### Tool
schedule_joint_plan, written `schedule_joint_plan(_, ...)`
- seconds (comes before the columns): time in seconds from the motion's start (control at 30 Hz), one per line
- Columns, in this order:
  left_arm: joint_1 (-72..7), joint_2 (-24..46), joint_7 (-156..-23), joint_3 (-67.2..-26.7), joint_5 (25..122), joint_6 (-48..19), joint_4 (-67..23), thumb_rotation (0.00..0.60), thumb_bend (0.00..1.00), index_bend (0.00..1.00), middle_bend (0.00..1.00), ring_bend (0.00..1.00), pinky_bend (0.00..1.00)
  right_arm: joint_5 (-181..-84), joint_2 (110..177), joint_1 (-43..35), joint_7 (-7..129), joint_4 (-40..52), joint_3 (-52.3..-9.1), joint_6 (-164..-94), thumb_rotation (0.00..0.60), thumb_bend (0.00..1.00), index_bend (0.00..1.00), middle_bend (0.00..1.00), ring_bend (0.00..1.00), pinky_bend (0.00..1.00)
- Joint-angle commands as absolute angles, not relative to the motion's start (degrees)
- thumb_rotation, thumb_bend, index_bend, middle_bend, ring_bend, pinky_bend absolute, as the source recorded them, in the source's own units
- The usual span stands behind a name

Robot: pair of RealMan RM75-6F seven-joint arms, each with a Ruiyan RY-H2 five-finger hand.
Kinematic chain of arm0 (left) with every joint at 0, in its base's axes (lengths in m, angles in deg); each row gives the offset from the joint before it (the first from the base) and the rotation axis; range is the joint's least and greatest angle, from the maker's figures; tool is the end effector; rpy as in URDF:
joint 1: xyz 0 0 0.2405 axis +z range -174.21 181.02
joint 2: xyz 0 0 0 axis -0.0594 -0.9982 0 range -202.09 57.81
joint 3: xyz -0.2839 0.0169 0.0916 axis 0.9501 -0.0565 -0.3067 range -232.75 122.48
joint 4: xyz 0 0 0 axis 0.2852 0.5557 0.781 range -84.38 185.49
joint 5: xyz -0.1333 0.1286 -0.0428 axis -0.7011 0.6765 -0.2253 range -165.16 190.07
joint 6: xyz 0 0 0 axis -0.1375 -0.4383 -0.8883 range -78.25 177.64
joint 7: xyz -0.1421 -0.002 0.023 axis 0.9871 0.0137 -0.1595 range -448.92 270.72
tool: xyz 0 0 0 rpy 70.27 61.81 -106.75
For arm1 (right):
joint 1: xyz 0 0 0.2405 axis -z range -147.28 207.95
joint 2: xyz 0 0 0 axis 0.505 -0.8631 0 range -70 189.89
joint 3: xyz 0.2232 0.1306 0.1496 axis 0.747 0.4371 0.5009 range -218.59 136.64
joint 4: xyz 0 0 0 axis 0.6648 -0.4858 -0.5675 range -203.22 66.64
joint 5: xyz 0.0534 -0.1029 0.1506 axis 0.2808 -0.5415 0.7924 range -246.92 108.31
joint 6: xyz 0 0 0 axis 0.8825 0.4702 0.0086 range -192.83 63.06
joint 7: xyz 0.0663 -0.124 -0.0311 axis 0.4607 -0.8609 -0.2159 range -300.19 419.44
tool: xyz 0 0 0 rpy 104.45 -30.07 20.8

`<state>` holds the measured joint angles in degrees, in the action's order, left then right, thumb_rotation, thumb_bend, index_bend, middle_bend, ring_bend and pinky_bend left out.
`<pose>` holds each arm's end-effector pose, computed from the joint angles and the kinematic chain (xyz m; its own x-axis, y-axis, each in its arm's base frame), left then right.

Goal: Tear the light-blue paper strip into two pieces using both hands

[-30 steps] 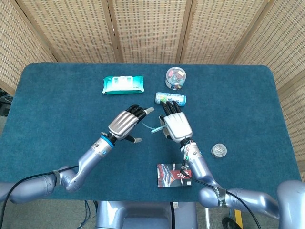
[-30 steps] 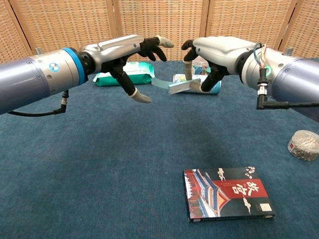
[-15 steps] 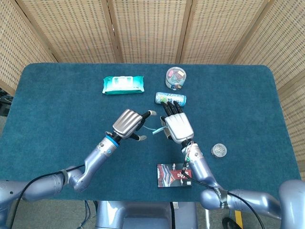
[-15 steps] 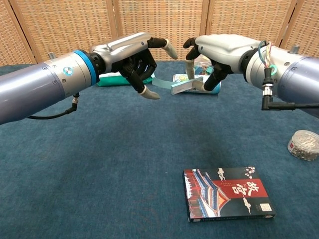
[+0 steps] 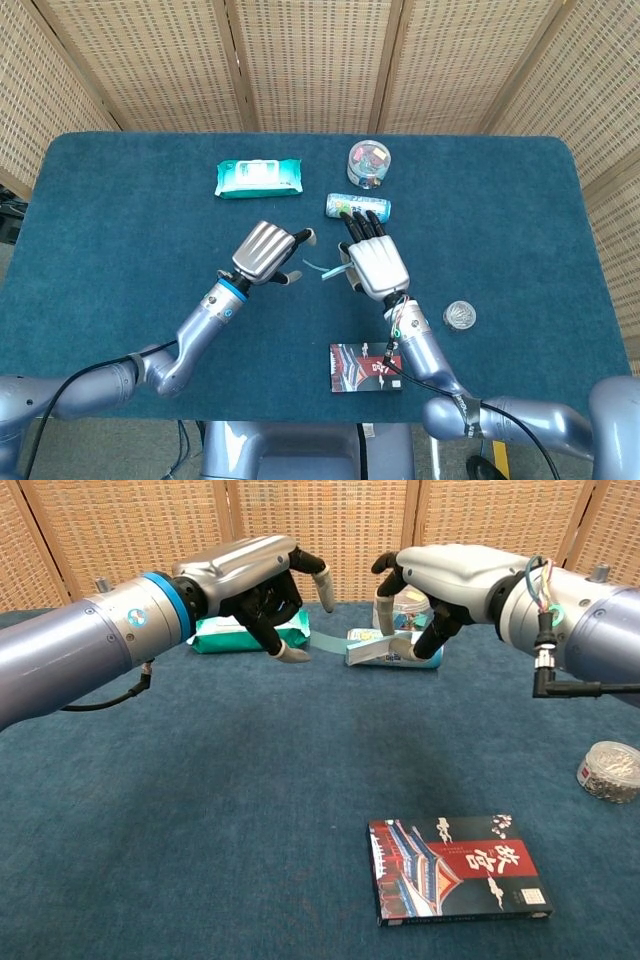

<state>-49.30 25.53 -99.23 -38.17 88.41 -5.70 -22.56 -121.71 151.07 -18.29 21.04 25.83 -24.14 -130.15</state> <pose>-0.0807 0.4087 -0.0190 0.3559 0.0878 0.9304 0.7731 -0.5870 -0.2403 -0.1055 -0.3817 0.0190 0.4500 -0.0959 0.8879 -0.8500 -0.3507 0.3930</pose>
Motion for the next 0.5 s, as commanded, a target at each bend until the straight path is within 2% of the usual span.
schedule_joint_plan(0.03,-49.5,25.5,-99.5,-38.2,88.0,-5.4,-22.7,0.6,0.27,0.42,0.87,0.76,0.72,-121.7,151.1,-18.4,21.0,25.8,-24.2,-130.2,0.6,0.62,0.61,0.06,0.0,0.0)
schedule_joint_plan(0.2,-49.9,25.7,-100.6,-37.9,86.8,-5.3,-23.3,0.6,0.37,0.47,0.87,0.76,0.72,-121.6,151.1,-18.5,21.2,25.7,-24.5,-130.2,0.6,0.64,0.61,0.06,0.0,0.0)
schedule_joint_plan(0.5,-50.5,26.5,-102.1,-37.8,83.8,-4.5,-23.5,0.6,0.38,0.52,0.87,0.76,0.72,-121.5,150.7,-18.6,21.6,25.9,-24.6,-130.3,0.6,0.65,0.61,0.06,0.0,0.0)
